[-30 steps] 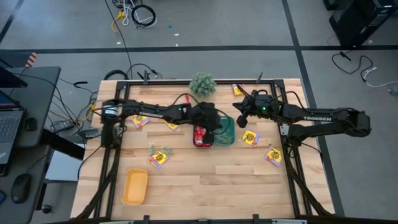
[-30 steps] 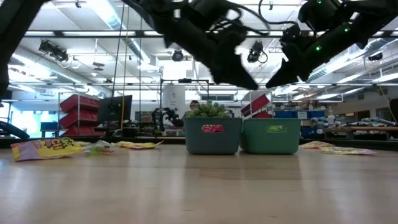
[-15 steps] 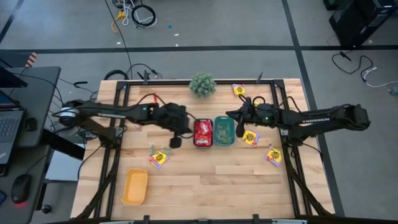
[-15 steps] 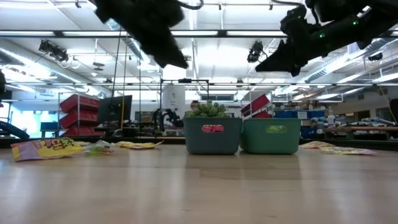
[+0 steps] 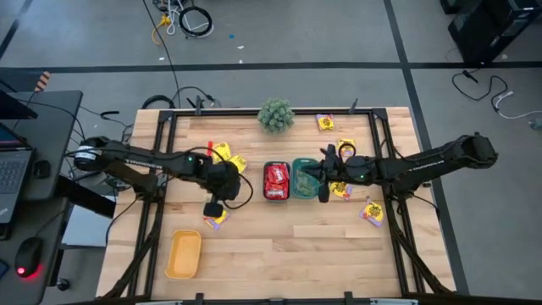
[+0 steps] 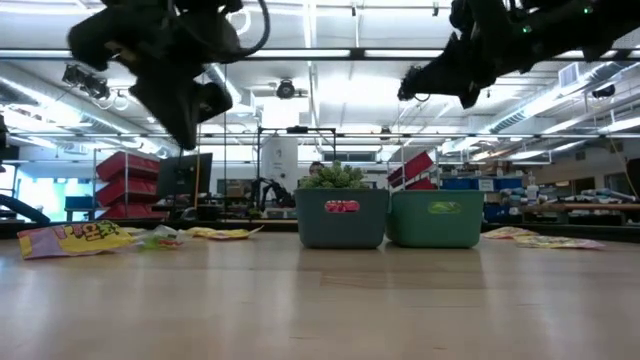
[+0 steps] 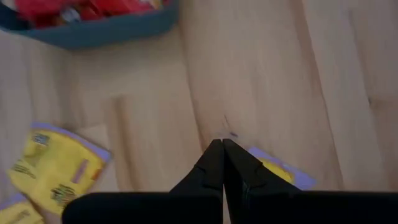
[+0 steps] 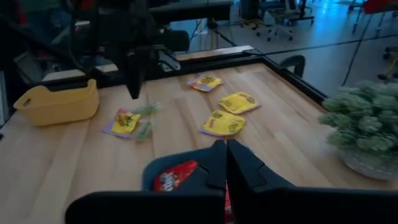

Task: Sort candy
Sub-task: Put the green gummy into the green bin

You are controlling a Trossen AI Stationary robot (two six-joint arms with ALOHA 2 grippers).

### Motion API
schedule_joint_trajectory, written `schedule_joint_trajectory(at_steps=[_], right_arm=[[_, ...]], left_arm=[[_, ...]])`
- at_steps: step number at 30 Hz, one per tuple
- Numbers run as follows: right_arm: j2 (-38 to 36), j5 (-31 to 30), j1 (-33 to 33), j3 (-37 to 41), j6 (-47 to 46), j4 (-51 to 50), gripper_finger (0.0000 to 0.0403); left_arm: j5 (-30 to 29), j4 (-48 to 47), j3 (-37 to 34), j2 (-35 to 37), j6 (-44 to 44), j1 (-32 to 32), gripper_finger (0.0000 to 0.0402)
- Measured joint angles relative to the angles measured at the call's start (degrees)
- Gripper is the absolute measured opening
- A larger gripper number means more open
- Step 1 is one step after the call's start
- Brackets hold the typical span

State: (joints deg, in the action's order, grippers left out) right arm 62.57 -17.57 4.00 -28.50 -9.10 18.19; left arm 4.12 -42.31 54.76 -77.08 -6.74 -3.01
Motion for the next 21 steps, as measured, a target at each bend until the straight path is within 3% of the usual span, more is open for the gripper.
schedule_joint_trajectory(at_steps=[11, 21], right_arm=[[5.5, -2.6, 3.0, -4.0, 0.5, -0.2, 0.0002], [5.8, -3.8, 3.0, -4.0, 0.2, -0.2, 0.0002]], left_arm=[[-2.9, 7.4, -10.0, -0.2, 5.6, -6.2, 0.0007], [-4.4, 12.8, -14.5, -0.9, 6.2, -8.0, 0.0086]])
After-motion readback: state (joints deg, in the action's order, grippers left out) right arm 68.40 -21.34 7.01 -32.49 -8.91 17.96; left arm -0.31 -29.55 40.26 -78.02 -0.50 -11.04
